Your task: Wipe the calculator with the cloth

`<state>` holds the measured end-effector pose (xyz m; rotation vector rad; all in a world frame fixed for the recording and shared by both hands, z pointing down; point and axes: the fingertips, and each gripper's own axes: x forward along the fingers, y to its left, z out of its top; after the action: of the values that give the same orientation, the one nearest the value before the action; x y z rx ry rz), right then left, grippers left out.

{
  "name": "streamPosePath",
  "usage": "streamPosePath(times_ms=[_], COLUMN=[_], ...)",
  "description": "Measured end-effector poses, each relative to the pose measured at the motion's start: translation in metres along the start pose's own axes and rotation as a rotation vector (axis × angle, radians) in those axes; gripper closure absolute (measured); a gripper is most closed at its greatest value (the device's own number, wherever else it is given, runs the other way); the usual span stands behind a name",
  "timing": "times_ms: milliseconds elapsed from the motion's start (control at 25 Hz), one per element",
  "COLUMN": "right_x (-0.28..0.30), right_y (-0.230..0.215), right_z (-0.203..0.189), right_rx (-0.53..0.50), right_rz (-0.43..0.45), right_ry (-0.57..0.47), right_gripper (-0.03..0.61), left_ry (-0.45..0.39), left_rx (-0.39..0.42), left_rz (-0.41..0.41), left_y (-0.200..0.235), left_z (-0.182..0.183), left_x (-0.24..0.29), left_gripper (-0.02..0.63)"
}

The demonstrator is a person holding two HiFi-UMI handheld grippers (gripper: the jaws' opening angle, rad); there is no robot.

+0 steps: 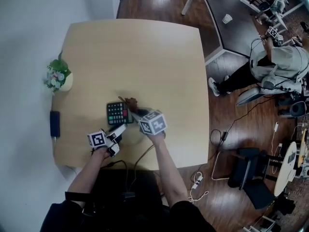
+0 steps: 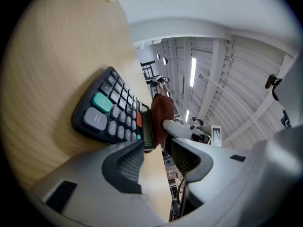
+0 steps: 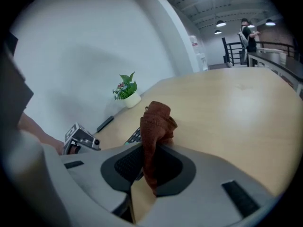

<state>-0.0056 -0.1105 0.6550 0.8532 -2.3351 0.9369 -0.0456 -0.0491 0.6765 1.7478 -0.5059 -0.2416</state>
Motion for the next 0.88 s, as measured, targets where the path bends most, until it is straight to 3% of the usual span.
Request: streamPosePath(times_ms=[120,280,360,440,560,640,760,880], right_x=[-0.015,-0.027,-0.036,-0.04,-0.021,0.011,0.053,0.052], right_y=[0.032,0.062,0.042,0.006,-0.044,-0.058,-0.053,-0.047], right_z=[-0.043,-0.1,-0.086,-0.044,0.029,0.057,0.048,0.024], right_rx=[0.1,0.18,0.167,0.088,-0.044,-0.107,-0.19,-0.124], right_rz=[0.036,0.109,0.058,-0.032,-0.11,-0.067,0.062,0.107], right_ry=[-0.012,0.086,0.059,0.004,-0.036,0.011,0.184,0.241], right_gripper=[0.512,0.514,0.514,0.513,0.512,0.512,0.512,0.518], left_ry=[-0.01,-0.037,-0.028,-0.057,-0.216,-0.32,-0.399,-0.403], left_rx=[-0.023,-0.041,-0.096,-0.168,-0.264,-0.324,-0.358,-0.351], left_rz=[0.003,0.008,0.068,0.079,0.075,0.103,0.121,0.122], left_y=[0.0,0.002,0.011,0.012,0.015,0.023,0.03,0.035], left_z=[-0.001,0.001,-0.008,-0.016,-0.011,-0.002,0.012,0.022], left_x=[-0.002,-0.004,-0.013,-0.021,-0.035,-0.045,-0.051,-0.056], left_gripper=[0.431,0.432,0.429,0.403,0.396,0.396,0.394,0.394])
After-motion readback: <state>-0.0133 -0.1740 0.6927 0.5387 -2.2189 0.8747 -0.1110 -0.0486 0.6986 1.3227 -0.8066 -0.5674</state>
